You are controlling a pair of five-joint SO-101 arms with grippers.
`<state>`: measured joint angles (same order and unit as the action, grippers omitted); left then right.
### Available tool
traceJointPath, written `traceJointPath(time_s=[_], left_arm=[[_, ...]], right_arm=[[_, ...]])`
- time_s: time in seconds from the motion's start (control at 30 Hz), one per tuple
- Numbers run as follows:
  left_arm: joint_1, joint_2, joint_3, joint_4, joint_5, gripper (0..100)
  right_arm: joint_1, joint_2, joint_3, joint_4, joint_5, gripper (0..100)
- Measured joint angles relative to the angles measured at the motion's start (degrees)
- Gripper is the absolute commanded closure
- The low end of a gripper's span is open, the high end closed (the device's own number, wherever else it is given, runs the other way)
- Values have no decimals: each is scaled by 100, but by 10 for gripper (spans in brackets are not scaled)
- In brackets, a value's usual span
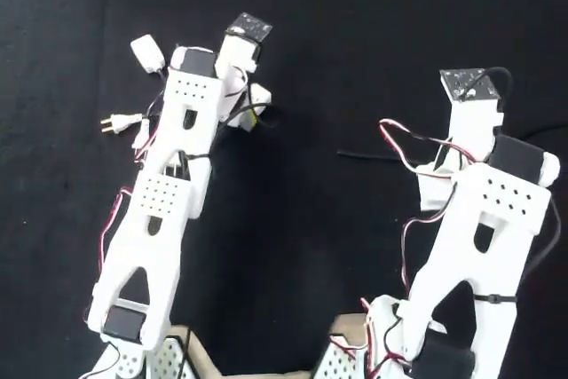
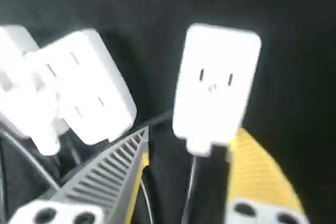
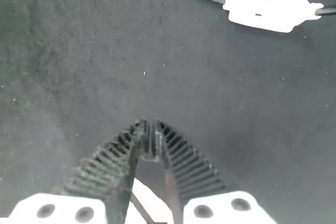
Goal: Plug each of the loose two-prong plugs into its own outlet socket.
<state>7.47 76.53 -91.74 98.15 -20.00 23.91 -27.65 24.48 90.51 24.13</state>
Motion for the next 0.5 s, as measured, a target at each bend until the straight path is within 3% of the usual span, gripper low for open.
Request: traceJointPath(time_s=[0.13,0.3,0.5], left_arm=[[-26,9,0,176,-79,976],[-44,26,202,211,-44,973],[-35,-571,1319,202,-26,972]], right_arm=[[0,0,0,0,0,986],[0,0,-18,0,0,986],[0,0,-18,0,0,986]])
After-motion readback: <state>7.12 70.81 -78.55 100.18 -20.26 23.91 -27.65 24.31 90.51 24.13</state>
